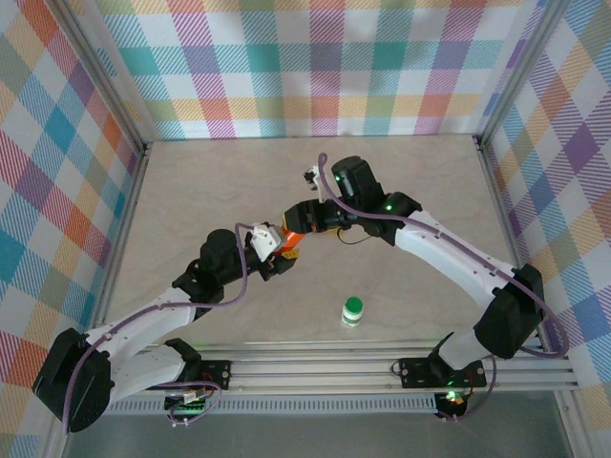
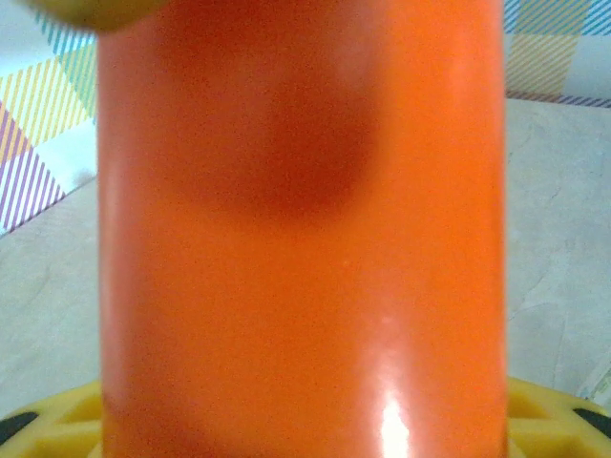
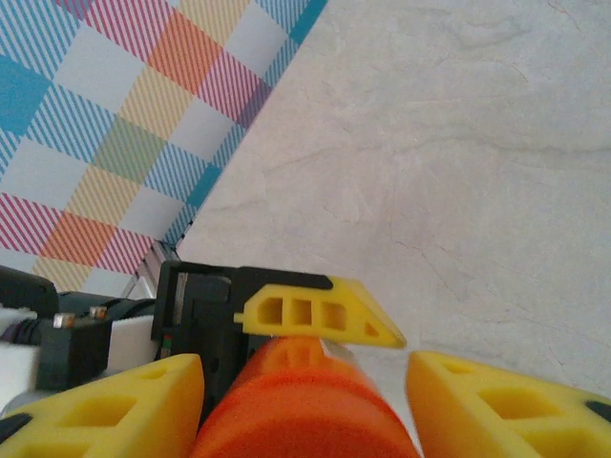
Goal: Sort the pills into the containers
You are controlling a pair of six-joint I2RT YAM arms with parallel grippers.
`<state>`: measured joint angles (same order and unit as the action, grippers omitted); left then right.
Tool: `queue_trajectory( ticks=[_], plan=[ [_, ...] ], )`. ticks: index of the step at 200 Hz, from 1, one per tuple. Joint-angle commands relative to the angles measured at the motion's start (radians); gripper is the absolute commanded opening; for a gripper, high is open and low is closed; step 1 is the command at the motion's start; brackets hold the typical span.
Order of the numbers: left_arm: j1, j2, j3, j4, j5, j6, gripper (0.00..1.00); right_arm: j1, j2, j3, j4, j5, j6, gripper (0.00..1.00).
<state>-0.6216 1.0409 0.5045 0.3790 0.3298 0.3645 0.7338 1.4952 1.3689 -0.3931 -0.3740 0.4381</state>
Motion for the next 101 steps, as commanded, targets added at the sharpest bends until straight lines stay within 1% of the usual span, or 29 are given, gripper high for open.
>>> queue_trajectory(
  ticks=[1, 27, 67, 101],
  plan=[
    [-0.026, -0.012, 0.009, 0.163, 0.088, 0.032, 0.0, -0.011, 0.016, 0.009, -0.001, 0.079, 0.024, 0.6],
    [-0.024, -0.012, 0.004, 0.17, 0.09, 0.03, 0.0, -0.017, 0.009, 0.013, -0.008, 0.064, 0.037, 0.62],
    [-0.025, -0.014, -0.011, 0.176, 0.095, 0.029, 0.0, -0.041, -0.018, -0.007, 0.005, 0.096, 0.076, 0.64],
    [-0.025, -0.008, -0.02, 0.178, 0.103, 0.021, 0.0, -0.062, -0.021, -0.007, 0.02, 0.094, 0.105, 0.66]
  ],
)
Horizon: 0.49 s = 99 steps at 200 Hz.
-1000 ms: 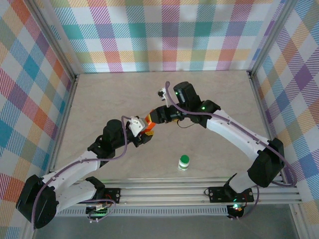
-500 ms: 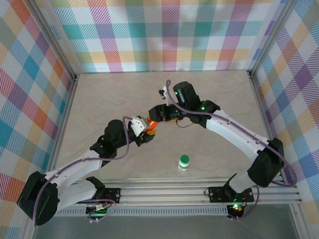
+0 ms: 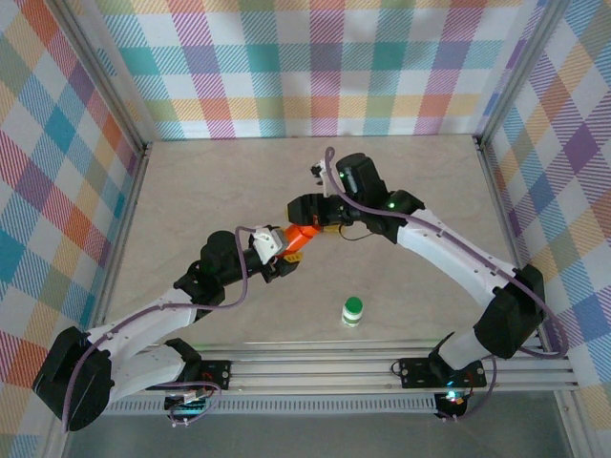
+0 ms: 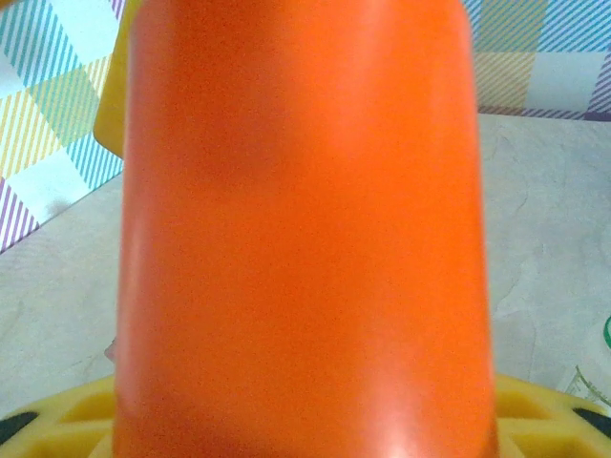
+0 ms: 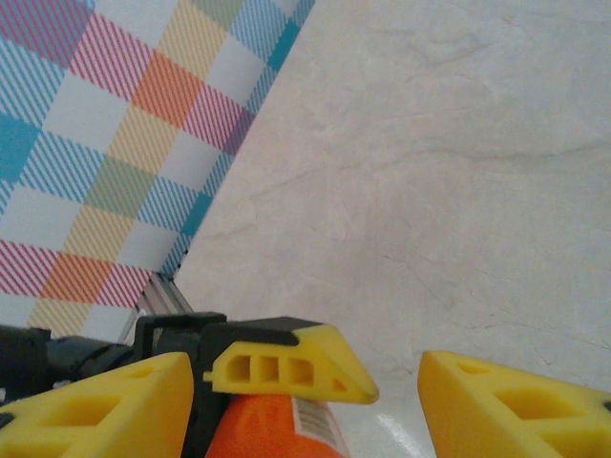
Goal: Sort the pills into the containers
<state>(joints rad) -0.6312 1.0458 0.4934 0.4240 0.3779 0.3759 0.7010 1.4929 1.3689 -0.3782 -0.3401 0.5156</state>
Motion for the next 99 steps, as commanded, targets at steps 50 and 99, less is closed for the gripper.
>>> queue_trajectory(
  ticks=[50, 99],
  plan=[
    [-0.016, 0.028, -0.004, 0.153, 0.063, -0.009, 0.0, -0.029, 0.006, 0.041, 0.015, 0.005, 0.047, 0.66],
    [-0.016, 0.127, 0.037, 0.151, -0.066, -0.042, 0.0, -0.027, 0.013, 0.026, 0.098, -0.079, 0.154, 0.61]
  ],
)
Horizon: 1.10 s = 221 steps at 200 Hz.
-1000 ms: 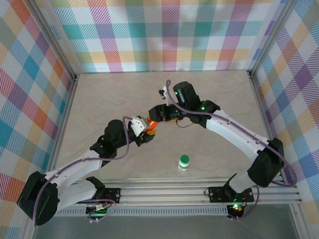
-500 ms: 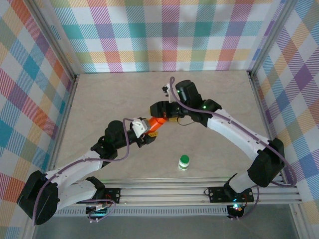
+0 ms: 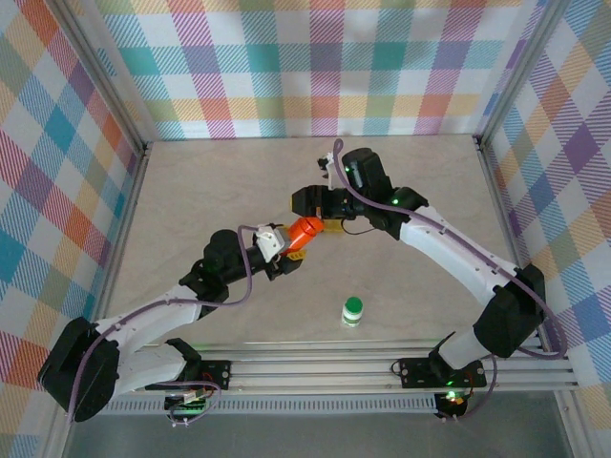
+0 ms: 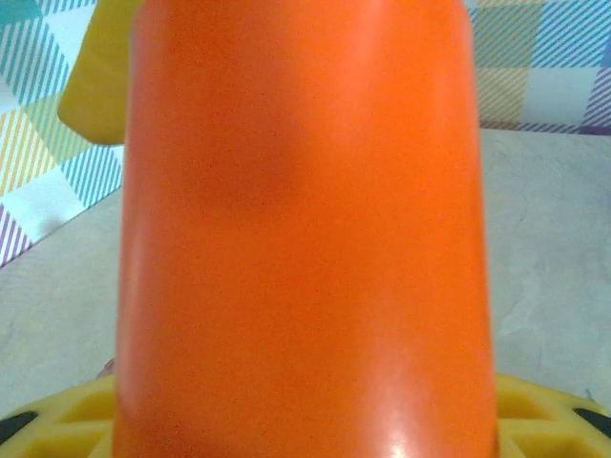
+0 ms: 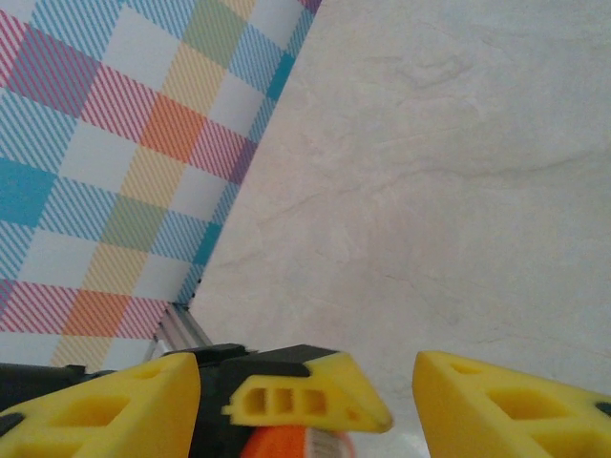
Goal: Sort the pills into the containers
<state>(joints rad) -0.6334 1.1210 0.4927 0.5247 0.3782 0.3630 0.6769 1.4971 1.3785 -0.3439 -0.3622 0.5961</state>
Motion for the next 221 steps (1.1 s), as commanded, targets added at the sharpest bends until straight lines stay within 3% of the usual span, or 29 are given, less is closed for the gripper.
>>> queue_trajectory(
  ticks=[1, 36, 101, 142, 221],
  plan=[
    [-0.014, 0.054, 0.04, 0.051, -0.069, -0.03, 0.0, -0.002, 0.008, 0.016, 0.065, -0.058, 0.075, 0.61],
    [-0.014, 0.136, 0.07, 0.086, -0.108, -0.061, 0.0, 0.0, 0.015, 0.006, 0.068, -0.053, 0.09, 0.61],
    [-0.014, 0.168, 0.069, 0.146, -0.032, -0.076, 0.0, -0.002, 0.006, 0.002, 0.082, -0.027, 0.078, 0.6],
    [-0.014, 0.176, 0.051, 0.163, -0.044, -0.081, 0.0, -0.003, -0.043, 0.012, 0.101, 0.016, 0.062, 0.6],
    [-0.014, 0.124, 0.016, 0.188, 0.011, -0.062, 0.0, -0.045, -0.112, 0.051, 0.052, 0.074, -0.097, 0.62]
  ],
)
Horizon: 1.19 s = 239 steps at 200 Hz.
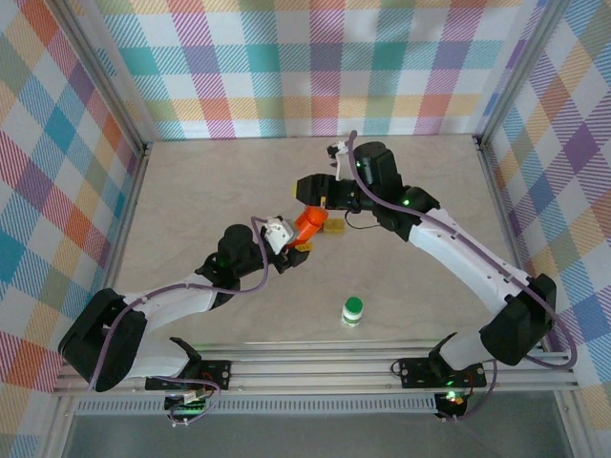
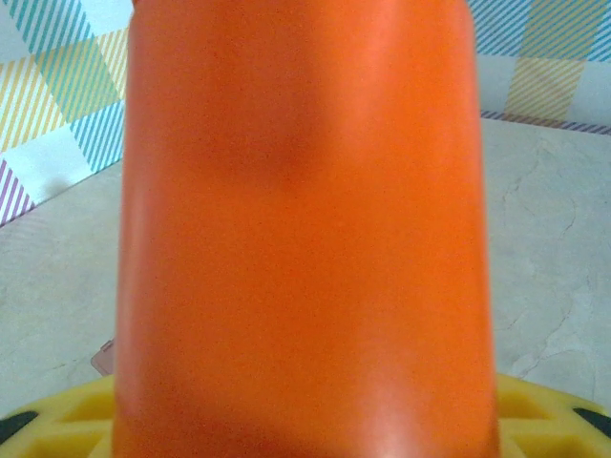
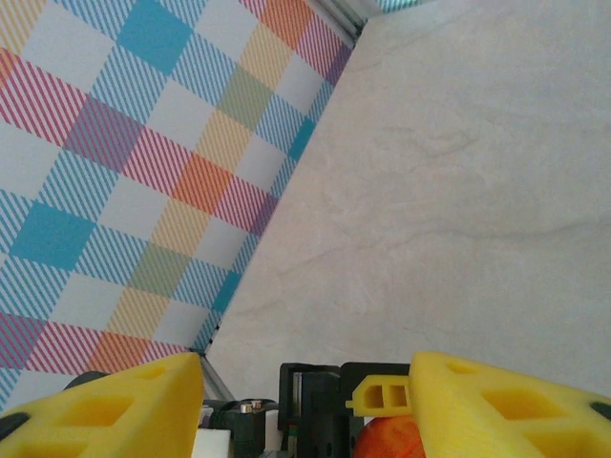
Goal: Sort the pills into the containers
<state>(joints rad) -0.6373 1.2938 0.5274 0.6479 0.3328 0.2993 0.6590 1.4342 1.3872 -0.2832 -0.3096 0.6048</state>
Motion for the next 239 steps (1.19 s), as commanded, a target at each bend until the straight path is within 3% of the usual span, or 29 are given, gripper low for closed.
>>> queue_trajectory(
  ticks=[1, 45, 72, 106, 166, 239],
  plan=[
    [-0.01, -0.051, -0.021, 0.065, 0.058, 0.004, 0.0, -0.03, -0.051, 0.042, -0.007, 0.019, -0.111, 0.62],
    [-0.002, -0.212, -0.062, -0.07, 0.201, 0.107, 0.0, -0.133, -0.074, 0.041, -0.061, -0.276, -0.578, 0.7],
    [0.019, -0.251, -0.073, -0.104, 0.212, 0.125, 0.0, -0.186, -0.064, 0.046, -0.133, -0.516, -0.826, 0.73],
    [0.033, -0.237, -0.069, -0.114, 0.195, 0.133, 0.0, -0.191, -0.063, 0.053, -0.231, -0.694, -1.074, 0.83],
    [0.033, -0.229, -0.048, -0.143, 0.211, 0.147, 0.0, -0.189, 0.056, 0.195, -0.592, -0.776, -1.535, 0.85],
    [0.034, -0.225, -0.035, -0.163, 0.226, 0.157, 0.0, -0.154, 0.207, 0.367, -0.964, -0.68, -1.841, 0.82]
  ],
)
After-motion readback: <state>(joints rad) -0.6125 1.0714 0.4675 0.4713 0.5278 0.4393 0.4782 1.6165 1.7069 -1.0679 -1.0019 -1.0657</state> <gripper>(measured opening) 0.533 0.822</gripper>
